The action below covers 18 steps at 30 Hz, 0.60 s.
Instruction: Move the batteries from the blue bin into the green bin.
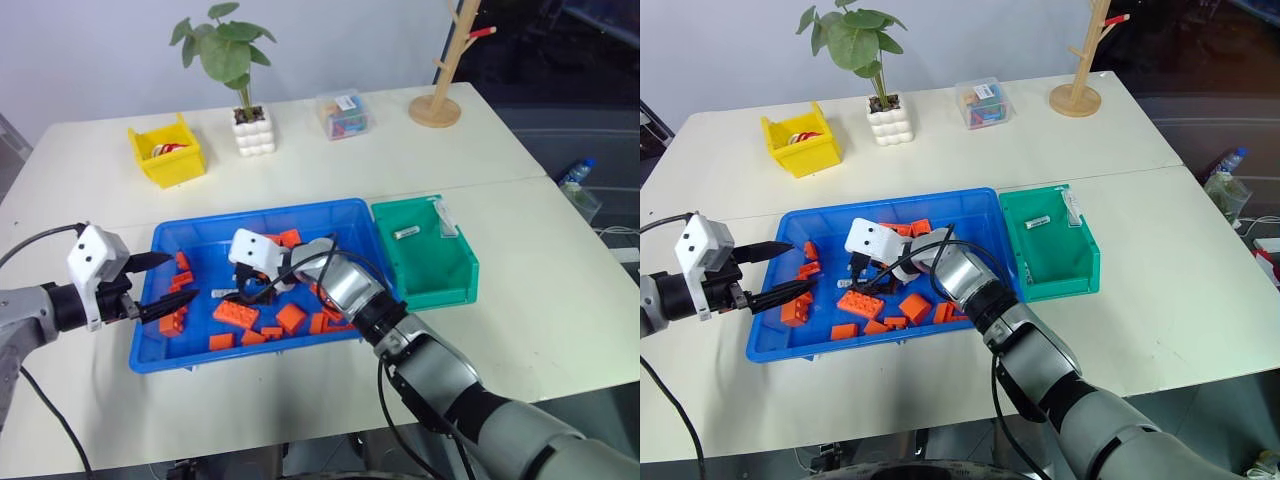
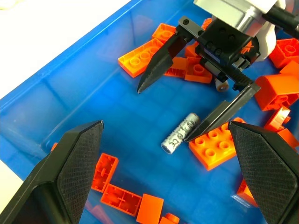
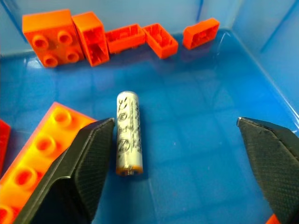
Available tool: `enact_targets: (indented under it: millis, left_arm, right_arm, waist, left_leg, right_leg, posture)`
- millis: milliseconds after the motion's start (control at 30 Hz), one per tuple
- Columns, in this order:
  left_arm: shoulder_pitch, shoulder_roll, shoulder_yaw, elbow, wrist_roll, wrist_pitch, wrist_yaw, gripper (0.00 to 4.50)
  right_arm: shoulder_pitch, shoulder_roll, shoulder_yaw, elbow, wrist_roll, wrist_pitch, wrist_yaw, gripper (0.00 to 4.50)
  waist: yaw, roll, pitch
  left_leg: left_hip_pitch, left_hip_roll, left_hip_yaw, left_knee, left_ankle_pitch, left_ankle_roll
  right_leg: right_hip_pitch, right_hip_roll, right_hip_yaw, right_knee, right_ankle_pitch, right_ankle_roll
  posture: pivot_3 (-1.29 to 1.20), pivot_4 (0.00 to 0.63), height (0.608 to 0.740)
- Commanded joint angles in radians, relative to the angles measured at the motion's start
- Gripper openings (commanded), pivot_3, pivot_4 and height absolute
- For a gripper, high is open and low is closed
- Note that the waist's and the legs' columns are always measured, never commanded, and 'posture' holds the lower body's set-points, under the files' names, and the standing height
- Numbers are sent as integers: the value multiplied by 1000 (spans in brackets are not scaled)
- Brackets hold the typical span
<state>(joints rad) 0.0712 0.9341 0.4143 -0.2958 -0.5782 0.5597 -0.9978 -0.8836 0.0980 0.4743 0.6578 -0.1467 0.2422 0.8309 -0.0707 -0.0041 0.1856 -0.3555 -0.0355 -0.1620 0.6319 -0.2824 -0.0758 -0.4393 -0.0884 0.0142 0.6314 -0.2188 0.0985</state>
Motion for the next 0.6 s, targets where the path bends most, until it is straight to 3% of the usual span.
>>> enact_targets:
  millis: [33, 200, 233, 300, 533, 600]
  left_arm:
    - [-10, 0, 23, -12, -1, -16, 5, 4500]
    - [-7, -1, 28, -21, -6, -10, 10, 4500]
    - [-6, -1, 28, -22, -7, -10, 10, 4500]
    - [-7, 1, 28, -24, -9, -6, 11, 4500]
    - [26, 31, 24, -41, 18, -21, -20, 4500]
    - [32, 39, 24, -42, 25, -28, -30, 4500]
  right_arm:
    - [4, 8, 17, -7, -9, -20, 12, 4427]
    - [26, 2, 39, 5, -23, -20, 36, 4427]
    - [27, 4, 38, 9, -23, -18, 39, 4195]
    - [21, 9, 31, 24, -22, -14, 37, 3591]
    - [-2, 19, 12, 62, -18, -7, 35, 80]
    - [-4, 15, 9, 63, -21, -8, 33, 108]
  waist:
    - [0, 0, 0]
    - [0, 0, 0]
    - [0, 0, 0]
    - [0, 0, 0]
    - [0, 0, 0]
    - [0, 0, 0]
  left_leg:
    - [0, 0, 0, 0, 0, 0]
    - [0, 0, 1, 0, 0, 0]
    - [1, 0, 1, 0, 0, 0]
    - [1, 0, 1, 0, 0, 0]
    - [1, 0, 1, 0, 0, 0]
    - [1, 0, 1, 0, 0, 0]
  right_leg:
    - [0, 0, 0, 0, 0, 0]
    - [0, 0, 0, 0, 0, 0]
    - [0, 0, 1, 0, 0, 0]
    - [0, 0, 1, 0, 0, 0]
    - [0, 0, 1, 0, 0, 0]
    - [0, 0, 1, 0, 0, 0]
  posture:
    - [0, 150, 740]
    - [0, 150, 740]
    - [0, 150, 740]
    - [0, 150, 740]
    - [0, 150, 740]
    - [0, 150, 740]
